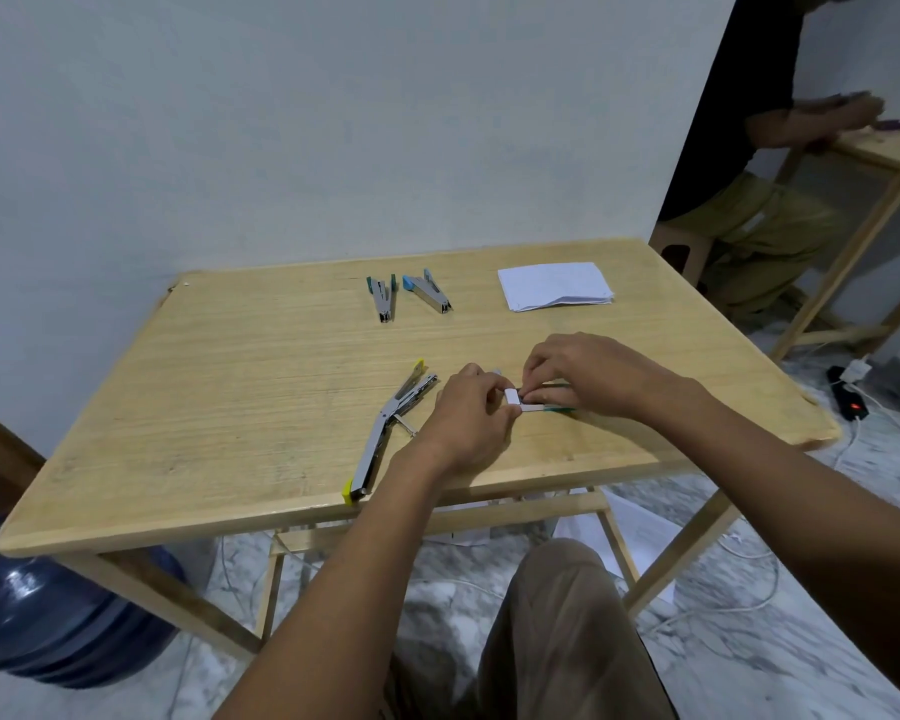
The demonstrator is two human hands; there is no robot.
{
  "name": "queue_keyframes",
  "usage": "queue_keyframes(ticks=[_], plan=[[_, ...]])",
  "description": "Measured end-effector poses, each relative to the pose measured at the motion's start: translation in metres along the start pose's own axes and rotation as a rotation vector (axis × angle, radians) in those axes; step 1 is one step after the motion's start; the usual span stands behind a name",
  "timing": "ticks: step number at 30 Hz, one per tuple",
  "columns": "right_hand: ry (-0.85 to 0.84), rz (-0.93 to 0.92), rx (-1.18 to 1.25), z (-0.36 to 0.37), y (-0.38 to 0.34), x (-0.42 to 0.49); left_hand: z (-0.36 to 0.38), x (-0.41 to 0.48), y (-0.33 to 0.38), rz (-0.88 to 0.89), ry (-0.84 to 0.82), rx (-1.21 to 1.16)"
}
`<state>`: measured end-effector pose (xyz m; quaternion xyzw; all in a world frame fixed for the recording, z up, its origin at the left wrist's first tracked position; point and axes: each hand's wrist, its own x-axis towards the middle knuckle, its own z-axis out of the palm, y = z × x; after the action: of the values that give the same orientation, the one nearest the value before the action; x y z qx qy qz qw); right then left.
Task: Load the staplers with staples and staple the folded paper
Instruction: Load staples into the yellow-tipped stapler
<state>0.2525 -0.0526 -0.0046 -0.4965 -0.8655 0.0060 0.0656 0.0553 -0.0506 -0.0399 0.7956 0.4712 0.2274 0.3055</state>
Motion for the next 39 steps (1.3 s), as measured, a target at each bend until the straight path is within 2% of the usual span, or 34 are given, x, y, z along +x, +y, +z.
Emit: queue_keyframes(ticks=[3,9,12,16,19,22,25,27,33,39], plan=[[0.010,-0.003,0.001,0.000,-0.001,0.000,-0.001,0.000,0.002,-0.001,0.000,0.005],[-0.092,0.056,0.026,0.000,-0.002,0.004,-0.001,-0.001,0.004,0.003,0.006,0.027],[-0.131,0.112,0.142,0.000,-0.002,0.002,-0.002,-0.002,0.005,0.002,0.003,0.029],[-0.061,0.178,0.355,0.005,-0.004,-0.006,-0.003,-0.002,0.006,-0.006,-0.002,0.036],[-0.032,0.204,0.411,0.008,-0.008,-0.011,-0.003,-0.002,0.007,-0.015,-0.008,0.039],[0.110,0.292,0.508,0.007,-0.012,-0.017,-0.004,-0.003,0.008,-0.023,-0.012,0.043],[0.396,0.460,0.711,0.006,-0.015,-0.027,-0.005,-0.005,0.009,-0.021,-0.011,0.029],[0.535,0.557,0.758,0.007,-0.016,-0.036,-0.006,-0.006,0.010,-0.019,-0.006,0.009],[0.534,0.650,0.740,0.020,-0.017,-0.052,-0.008,-0.006,0.014,-0.039,-0.038,-0.022],[0.622,0.739,0.735,0.029,-0.017,-0.047,-0.007,-0.003,0.016,-0.052,-0.034,-0.003]])
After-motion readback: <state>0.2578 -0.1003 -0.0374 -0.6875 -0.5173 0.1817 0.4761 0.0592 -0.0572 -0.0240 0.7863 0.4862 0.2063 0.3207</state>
